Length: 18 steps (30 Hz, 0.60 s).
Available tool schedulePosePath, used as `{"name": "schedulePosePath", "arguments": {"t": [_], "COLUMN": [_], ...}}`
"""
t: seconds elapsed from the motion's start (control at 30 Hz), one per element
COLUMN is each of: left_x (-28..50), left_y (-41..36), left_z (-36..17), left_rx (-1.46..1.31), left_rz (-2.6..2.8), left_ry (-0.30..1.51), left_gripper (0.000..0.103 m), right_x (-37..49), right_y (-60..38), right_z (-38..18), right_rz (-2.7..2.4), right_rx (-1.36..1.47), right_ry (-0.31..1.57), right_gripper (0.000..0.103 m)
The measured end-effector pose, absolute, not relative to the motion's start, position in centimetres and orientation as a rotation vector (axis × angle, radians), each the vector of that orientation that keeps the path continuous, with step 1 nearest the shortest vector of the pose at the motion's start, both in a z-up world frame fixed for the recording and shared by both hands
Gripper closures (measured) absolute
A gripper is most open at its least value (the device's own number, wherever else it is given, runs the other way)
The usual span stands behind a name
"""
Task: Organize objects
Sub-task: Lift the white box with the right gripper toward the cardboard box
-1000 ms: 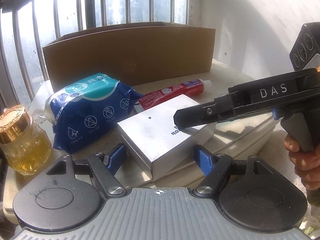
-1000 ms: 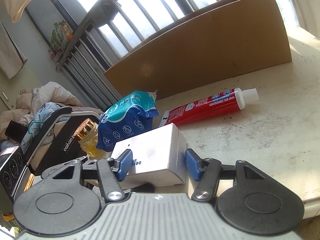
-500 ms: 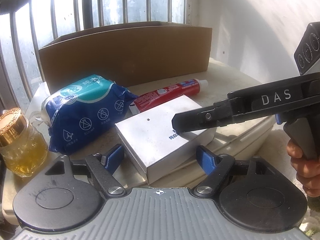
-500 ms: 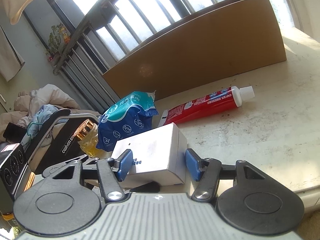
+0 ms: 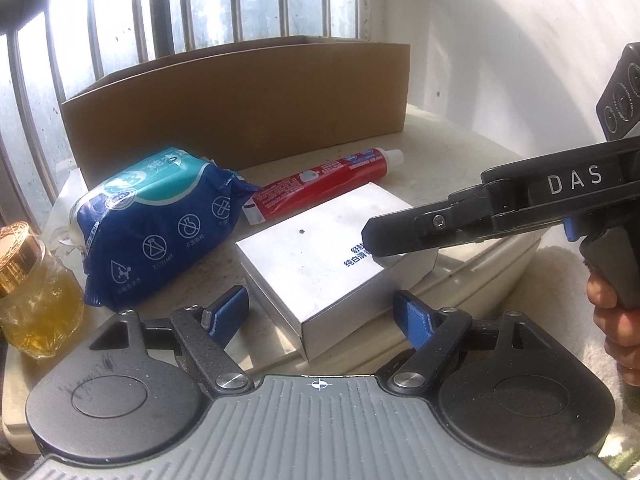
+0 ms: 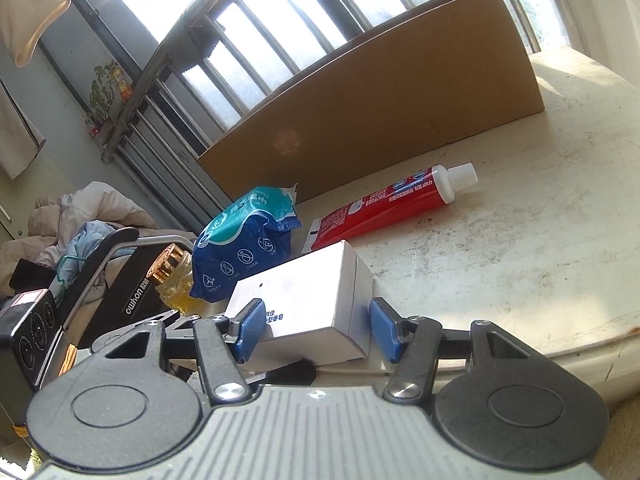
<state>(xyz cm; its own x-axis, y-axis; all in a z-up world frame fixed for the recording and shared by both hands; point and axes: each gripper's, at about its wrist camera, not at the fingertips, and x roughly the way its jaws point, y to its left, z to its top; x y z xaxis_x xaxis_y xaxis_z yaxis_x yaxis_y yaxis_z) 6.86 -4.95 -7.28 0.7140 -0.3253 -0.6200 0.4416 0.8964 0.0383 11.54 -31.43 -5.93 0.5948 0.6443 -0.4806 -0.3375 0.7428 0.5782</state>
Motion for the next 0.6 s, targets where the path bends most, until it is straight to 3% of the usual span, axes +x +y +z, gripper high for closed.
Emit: {"name": "schedulePosePath", "arguments": {"t": [0.6], "left_x": [6.6], "left_y": [-5.2], "left_z": [-6.4], "left_rx": [0.179], "left_rz": [-0.394], "left_ry": [0.623], "left_gripper": [0.025], "right_x": [10.9], "right_y": [-30.2], "right_z": [-5.2], "right_rz": [0.556], "right_rx": [0.425], "right_ry": [0.704], "right_gripper": [0.040]}}
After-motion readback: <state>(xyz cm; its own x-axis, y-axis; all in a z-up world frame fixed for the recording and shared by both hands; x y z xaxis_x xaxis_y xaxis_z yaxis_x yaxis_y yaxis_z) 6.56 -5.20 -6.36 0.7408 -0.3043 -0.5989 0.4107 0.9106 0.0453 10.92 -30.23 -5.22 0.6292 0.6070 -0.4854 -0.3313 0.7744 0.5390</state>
